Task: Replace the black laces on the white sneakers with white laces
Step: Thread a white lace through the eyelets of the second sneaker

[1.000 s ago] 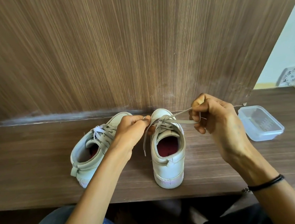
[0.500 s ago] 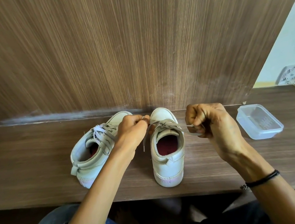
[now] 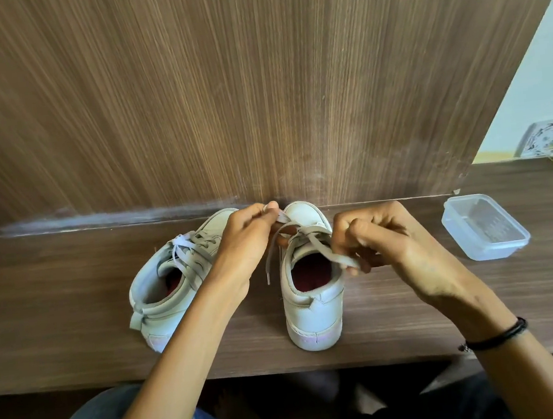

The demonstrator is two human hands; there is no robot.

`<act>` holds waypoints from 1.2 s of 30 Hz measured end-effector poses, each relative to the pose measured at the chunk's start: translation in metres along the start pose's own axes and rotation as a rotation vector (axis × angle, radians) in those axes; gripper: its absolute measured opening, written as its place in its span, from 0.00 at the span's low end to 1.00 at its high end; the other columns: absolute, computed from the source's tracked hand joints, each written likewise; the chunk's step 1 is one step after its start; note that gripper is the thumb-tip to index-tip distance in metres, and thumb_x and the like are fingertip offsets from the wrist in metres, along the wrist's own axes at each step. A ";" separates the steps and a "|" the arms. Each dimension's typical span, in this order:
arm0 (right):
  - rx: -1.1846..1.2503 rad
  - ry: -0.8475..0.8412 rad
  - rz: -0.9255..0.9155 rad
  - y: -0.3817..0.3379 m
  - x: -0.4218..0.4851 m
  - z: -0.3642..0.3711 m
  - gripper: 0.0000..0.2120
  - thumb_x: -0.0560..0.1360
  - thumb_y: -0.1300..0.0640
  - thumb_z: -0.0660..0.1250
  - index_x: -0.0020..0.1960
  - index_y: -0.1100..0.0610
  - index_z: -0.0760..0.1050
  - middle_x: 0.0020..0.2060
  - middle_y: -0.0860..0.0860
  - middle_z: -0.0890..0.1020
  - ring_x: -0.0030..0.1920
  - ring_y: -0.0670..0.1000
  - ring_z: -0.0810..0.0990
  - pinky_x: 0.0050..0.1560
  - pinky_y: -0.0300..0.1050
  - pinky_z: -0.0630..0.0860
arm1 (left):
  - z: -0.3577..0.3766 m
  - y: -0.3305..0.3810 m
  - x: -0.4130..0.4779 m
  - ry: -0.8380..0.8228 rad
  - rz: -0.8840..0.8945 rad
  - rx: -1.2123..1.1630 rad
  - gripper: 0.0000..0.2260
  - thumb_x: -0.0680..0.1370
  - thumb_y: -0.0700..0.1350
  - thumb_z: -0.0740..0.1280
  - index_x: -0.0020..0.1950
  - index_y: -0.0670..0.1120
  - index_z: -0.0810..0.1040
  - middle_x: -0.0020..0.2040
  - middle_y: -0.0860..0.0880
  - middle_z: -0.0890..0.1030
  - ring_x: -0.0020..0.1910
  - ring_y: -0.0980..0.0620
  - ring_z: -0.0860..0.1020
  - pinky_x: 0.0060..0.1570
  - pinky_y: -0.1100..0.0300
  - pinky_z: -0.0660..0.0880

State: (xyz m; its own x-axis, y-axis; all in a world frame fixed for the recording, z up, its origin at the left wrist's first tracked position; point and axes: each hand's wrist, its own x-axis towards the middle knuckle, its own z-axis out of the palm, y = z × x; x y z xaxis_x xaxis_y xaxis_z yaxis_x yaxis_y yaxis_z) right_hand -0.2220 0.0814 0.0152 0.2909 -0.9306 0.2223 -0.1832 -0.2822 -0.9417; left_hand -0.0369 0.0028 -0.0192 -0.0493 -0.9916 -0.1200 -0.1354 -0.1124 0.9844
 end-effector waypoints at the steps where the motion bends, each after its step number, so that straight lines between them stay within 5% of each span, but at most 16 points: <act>1: -0.030 0.003 0.000 0.000 -0.001 0.001 0.17 0.77 0.61 0.58 0.31 0.65 0.73 0.28 0.54 0.77 0.31 0.46 0.68 0.34 0.33 0.66 | 0.000 0.000 0.000 -0.007 0.001 -0.006 0.16 0.85 0.49 0.63 0.52 0.36 0.80 0.38 0.48 0.83 0.40 0.54 0.80 0.52 0.61 0.74; 4: -0.102 0.142 0.037 0.004 0.002 0.000 0.17 0.82 0.57 0.63 0.36 0.61 0.79 0.31 0.48 0.81 0.32 0.43 0.70 0.35 0.33 0.67 | -0.001 0.003 -0.002 -0.031 0.001 0.000 0.15 0.85 0.50 0.62 0.51 0.39 0.81 0.36 0.49 0.81 0.37 0.55 0.78 0.52 0.61 0.72; 8: -0.333 0.283 0.117 0.020 0.009 -0.006 0.02 0.77 0.54 0.71 0.47 0.48 0.83 0.39 0.47 0.83 0.34 0.45 0.76 0.36 0.33 0.70 | -0.001 0.008 -0.004 -0.051 0.042 0.033 0.14 0.84 0.49 0.63 0.53 0.40 0.81 0.40 0.48 0.83 0.37 0.55 0.78 0.39 0.74 0.72; 12: -0.543 0.210 0.166 0.034 0.010 -0.006 0.11 0.75 0.49 0.73 0.57 0.45 0.82 0.48 0.42 0.79 0.41 0.45 0.79 0.42 0.29 0.71 | -0.005 0.011 -0.005 -0.137 0.064 0.068 0.11 0.82 0.51 0.67 0.54 0.43 0.82 0.35 0.53 0.81 0.38 0.56 0.77 0.36 0.77 0.71; 20: -0.492 0.296 0.102 0.024 0.009 -0.003 0.02 0.77 0.50 0.73 0.46 0.46 0.84 0.45 0.41 0.82 0.48 0.38 0.78 0.42 0.26 0.70 | -0.007 0.007 -0.004 -0.180 0.113 0.110 0.07 0.82 0.45 0.68 0.55 0.43 0.83 0.40 0.56 0.84 0.35 0.55 0.74 0.45 0.65 0.72; 27: -0.390 0.301 0.127 0.023 0.009 -0.003 0.05 0.77 0.49 0.73 0.44 0.48 0.84 0.40 0.45 0.84 0.39 0.44 0.80 0.38 0.30 0.71 | -0.004 0.003 -0.002 -0.101 0.110 0.068 0.11 0.83 0.49 0.66 0.55 0.43 0.83 0.40 0.53 0.83 0.33 0.57 0.75 0.44 0.63 0.74; 30: -0.254 0.291 0.170 0.022 0.009 -0.003 0.02 0.78 0.51 0.73 0.47 0.48 0.82 0.41 0.47 0.85 0.38 0.52 0.81 0.35 0.35 0.75 | -0.005 0.002 -0.001 -0.059 0.122 0.071 0.13 0.84 0.51 0.65 0.54 0.43 0.84 0.40 0.52 0.83 0.35 0.57 0.77 0.46 0.62 0.74; 33: -0.226 0.298 0.162 0.024 0.008 -0.003 0.09 0.77 0.55 0.73 0.54 0.44 0.79 0.48 0.43 0.83 0.43 0.45 0.80 0.39 0.35 0.75 | -0.005 0.002 -0.002 -0.046 0.120 0.049 0.14 0.83 0.51 0.66 0.53 0.43 0.85 0.42 0.49 0.84 0.38 0.57 0.79 0.49 0.60 0.75; 36: -0.325 0.248 0.053 0.017 0.006 -0.003 0.09 0.76 0.60 0.71 0.51 0.46 0.80 0.45 0.44 0.82 0.41 0.43 0.78 0.39 0.32 0.72 | -0.003 0.001 0.000 -0.027 0.131 0.035 0.13 0.83 0.50 0.67 0.52 0.42 0.85 0.46 0.44 0.86 0.40 0.57 0.80 0.49 0.63 0.77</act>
State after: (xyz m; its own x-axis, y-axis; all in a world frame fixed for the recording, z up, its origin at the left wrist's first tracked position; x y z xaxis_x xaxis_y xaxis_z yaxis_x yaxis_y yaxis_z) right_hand -0.2263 0.0705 0.0014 0.0452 -0.9625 0.2675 -0.4902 -0.2547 -0.8336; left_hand -0.0340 0.0027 -0.0177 -0.0951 -0.9955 0.0053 -0.1608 0.0207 0.9868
